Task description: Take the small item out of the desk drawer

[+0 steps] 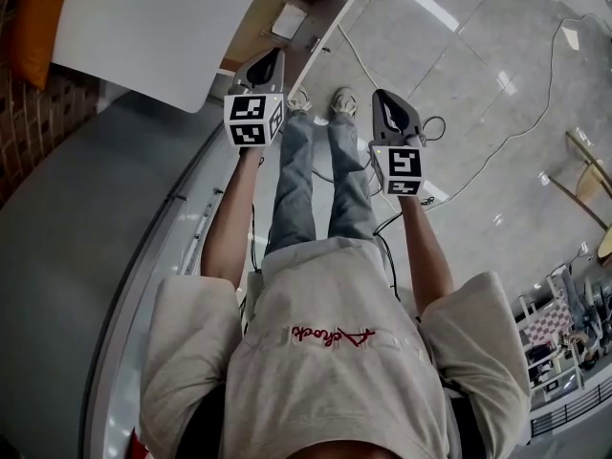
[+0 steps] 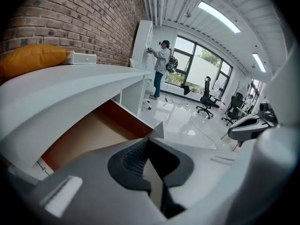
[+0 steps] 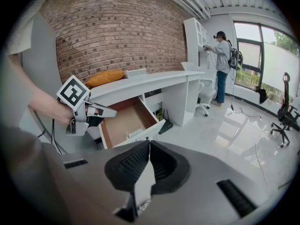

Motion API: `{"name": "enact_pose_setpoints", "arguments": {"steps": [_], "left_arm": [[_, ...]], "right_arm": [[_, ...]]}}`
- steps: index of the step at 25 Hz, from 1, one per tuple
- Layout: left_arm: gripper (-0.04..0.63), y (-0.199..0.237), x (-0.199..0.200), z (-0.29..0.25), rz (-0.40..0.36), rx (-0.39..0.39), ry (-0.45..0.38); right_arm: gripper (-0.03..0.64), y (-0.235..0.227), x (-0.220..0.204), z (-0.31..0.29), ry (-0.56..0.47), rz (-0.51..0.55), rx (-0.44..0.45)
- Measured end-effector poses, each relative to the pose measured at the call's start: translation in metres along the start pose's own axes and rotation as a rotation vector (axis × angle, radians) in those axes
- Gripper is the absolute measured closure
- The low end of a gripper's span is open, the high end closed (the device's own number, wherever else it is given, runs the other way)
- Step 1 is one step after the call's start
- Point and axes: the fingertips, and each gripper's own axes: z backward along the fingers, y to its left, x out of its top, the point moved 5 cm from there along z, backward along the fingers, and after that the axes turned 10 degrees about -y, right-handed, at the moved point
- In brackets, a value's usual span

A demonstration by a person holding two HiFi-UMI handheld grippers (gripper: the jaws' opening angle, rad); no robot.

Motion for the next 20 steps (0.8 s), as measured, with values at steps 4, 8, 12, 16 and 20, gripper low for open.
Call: {"name": "enact_pose_setpoints", "arguments": {"steps": [4, 8, 12, 16, 20], "left_arm": [[0.586, 0.005, -0.002, -0.018, 0.000, 0.000, 0.004], [0.586, 0.016, -0.003, -0.036, 0.004, 0.017, 0.003], [0.586, 0.026, -0.005, -0.057, 0.004, 0.031, 0.022], [0.586, 0.033, -0.010, -0.075, -0.009, 0.014, 0.056], [0.586, 0.038, -0.018, -0.089, -0.052, -0.001, 0.099]], "right_arm": [[0.604, -0.003, -0.006, 0.000, 0.012, 0.000, -0.002], [0.604, -0.004, -0.010, -0.003, 0.023, -0.003, 0.002], [0.604, -0.008, -0.011, -0.006, 0.027, 0.000, 0.004], [0.604, -0.013, -0.014, -0.009, 0.051, -0.005, 0.003], [0.604, -0.015, -0.019, -0.014, 0.052, -0.010, 0.011]]}}
